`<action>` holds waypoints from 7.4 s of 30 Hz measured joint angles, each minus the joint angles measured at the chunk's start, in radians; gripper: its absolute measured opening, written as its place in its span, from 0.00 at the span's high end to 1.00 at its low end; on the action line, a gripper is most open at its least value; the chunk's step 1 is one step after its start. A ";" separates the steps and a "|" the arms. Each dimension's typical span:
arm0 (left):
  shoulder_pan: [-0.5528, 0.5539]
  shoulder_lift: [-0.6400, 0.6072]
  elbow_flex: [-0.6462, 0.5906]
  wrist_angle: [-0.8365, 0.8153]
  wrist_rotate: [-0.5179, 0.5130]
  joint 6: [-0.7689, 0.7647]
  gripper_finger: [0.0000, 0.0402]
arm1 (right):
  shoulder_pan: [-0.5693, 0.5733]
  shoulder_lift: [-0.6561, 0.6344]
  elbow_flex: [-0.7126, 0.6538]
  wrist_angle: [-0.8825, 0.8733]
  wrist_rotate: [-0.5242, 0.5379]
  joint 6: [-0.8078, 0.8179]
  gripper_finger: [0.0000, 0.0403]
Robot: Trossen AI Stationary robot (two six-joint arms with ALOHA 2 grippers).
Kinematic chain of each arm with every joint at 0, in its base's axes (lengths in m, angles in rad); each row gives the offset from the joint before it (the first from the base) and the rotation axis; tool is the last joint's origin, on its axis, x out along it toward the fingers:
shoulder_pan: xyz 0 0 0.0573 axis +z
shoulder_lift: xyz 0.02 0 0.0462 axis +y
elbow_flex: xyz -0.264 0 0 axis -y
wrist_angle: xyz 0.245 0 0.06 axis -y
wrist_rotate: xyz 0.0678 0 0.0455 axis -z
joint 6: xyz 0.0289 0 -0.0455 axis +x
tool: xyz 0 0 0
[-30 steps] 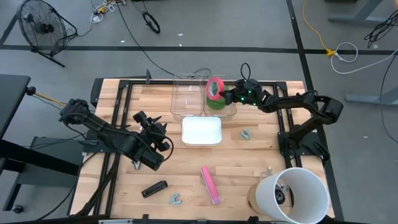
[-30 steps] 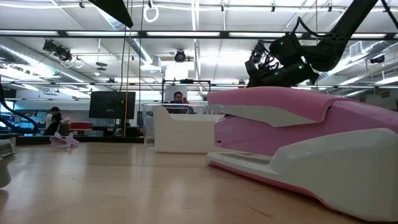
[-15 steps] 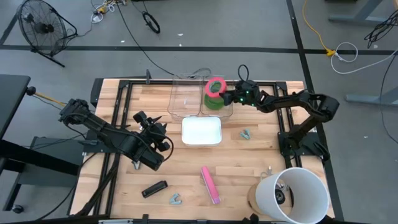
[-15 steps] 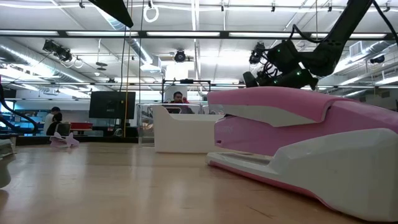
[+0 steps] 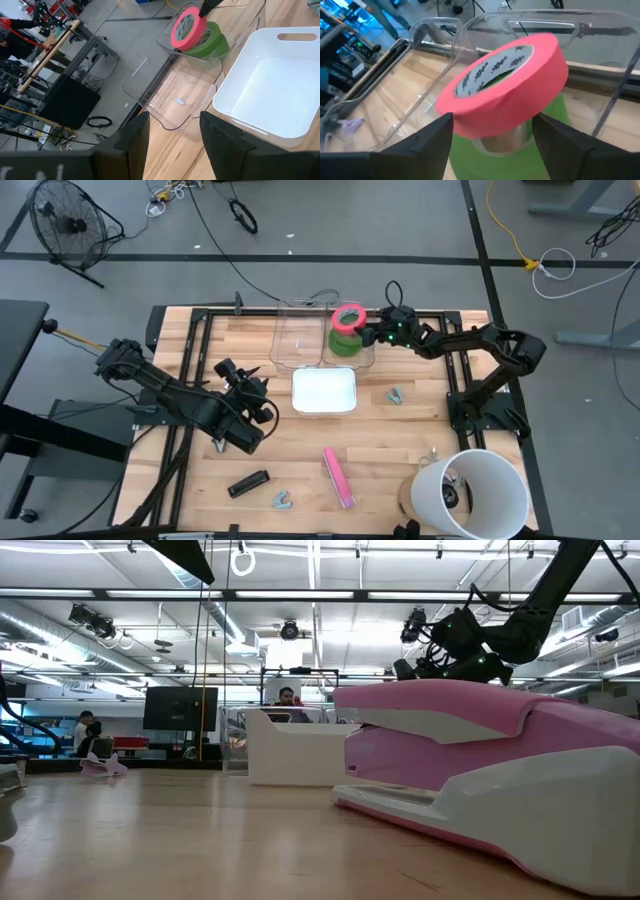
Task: Pick and place Stapler, Stapler remover, tape
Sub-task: Put the pink tape into the right transparent bin, then put the light blue staple remover into the white bin, then put the pink stapler into the left transparent bin
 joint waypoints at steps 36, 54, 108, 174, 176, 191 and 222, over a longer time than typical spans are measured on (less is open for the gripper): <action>0.000 0.000 0.000 0.000 0.001 -0.001 0.55 | -0.185 -0.203 0.002 -0.267 -0.405 -0.150 0.39; 0.000 0.000 0.000 0.005 0.007 -0.014 0.55 | -0.029 -0.741 0.002 -1.281 -0.215 -0.305 0.39; 0.000 0.000 0.000 0.011 0.027 -0.027 0.55 | 0.588 -0.201 -0.003 -1.159 0.302 0.191 0.96; 0.000 0.000 0.000 0.012 0.023 -0.023 0.55 | 0.667 -0.112 0.453 -0.732 0.344 -0.301 0.96; 0.000 0.000 0.000 0.012 0.023 -0.024 0.55 | 0.667 -0.112 0.453 -0.732 0.344 -0.301 0.95; 0.000 0.000 0.000 0.012 0.023 -0.025 0.55 | 0.678 -0.113 0.455 -0.710 0.137 -0.309 0.81; 0.011 0.000 0.000 0.020 0.013 -0.019 0.55 | 0.984 -0.035 0.604 -0.982 0.026 -0.181 0.58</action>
